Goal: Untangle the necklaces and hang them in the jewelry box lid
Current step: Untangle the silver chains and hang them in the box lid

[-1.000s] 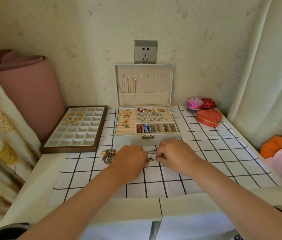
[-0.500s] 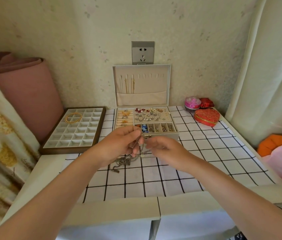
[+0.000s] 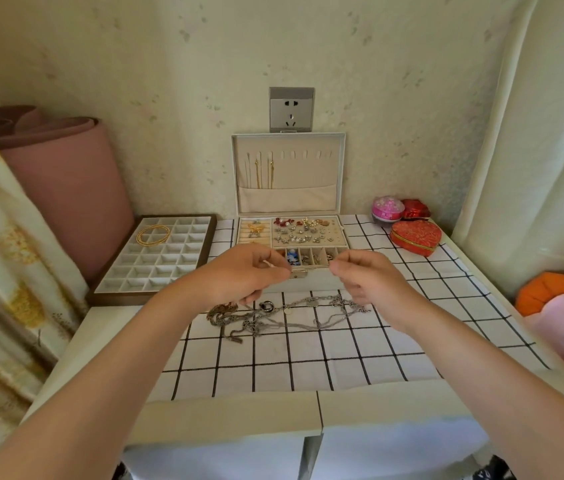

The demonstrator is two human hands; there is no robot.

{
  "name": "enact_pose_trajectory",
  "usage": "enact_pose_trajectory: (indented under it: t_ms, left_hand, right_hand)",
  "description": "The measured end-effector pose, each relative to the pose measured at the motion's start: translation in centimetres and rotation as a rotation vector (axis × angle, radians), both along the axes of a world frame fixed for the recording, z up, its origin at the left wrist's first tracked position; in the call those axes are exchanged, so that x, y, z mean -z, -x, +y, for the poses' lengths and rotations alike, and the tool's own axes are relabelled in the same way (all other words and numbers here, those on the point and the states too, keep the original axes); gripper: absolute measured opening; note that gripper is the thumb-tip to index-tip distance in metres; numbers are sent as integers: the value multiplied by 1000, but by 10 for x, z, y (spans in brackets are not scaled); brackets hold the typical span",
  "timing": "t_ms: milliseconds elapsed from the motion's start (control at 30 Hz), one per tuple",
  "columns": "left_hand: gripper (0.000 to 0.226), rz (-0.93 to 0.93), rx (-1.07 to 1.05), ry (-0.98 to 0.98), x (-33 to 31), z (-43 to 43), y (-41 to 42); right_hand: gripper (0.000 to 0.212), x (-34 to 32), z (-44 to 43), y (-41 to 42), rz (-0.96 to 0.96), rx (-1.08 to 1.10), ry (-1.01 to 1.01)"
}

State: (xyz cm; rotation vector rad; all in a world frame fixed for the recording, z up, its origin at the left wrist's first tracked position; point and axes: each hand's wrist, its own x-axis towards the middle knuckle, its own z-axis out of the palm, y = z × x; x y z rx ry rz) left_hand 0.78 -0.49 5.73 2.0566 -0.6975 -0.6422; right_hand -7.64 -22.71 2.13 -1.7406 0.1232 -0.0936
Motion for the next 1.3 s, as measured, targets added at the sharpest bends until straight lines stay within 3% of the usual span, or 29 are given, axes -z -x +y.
enact_pose_trajectory:
  t_ms: [100,200,367,467,600,700,800,933,1067,1200,1300]
  left_hand:
    - [28,-48,20,-89,-4,-2,0]
    - [38,29,31,-50,-6,-11,1]
    - [23,172,140,86,-8,-31,16]
    - [16,246,256,122,-5,-47,29]
    - [23,250,421,-10,8,-72,47]
    - [26,200,531,-141,14,-84,56]
    - [24,192,471,-158,23,-93,53]
    - [17,-196,300,-218,40,-93,34]
    - [14,-432,258,-409,53,-88,27]
    - [6,-459,245,-483,58,-89,24]
    - [6,-475,303,-529,56,-89,22]
  right_hand:
    - [29,1,-8,6,-37,62,321]
    - [37,7,-15,13,-21,84,474]
    - [46,6,-32,24,23,111,850]
    - [46,6,-47,29,140,93,778]
    - [52,5,-58,34,211,115,693]
    - [52,9,-66,39,230,34,930]
    - [49,16,-75,47,263,-67,1169]
    - [38,24,-82,52,308,-135,1320]
    - [39,27,-80,50,180,-80,1340]
    - [40,30,-53,50,111,-92,1101]
    - [23,32,-35,53,146,-134,977]
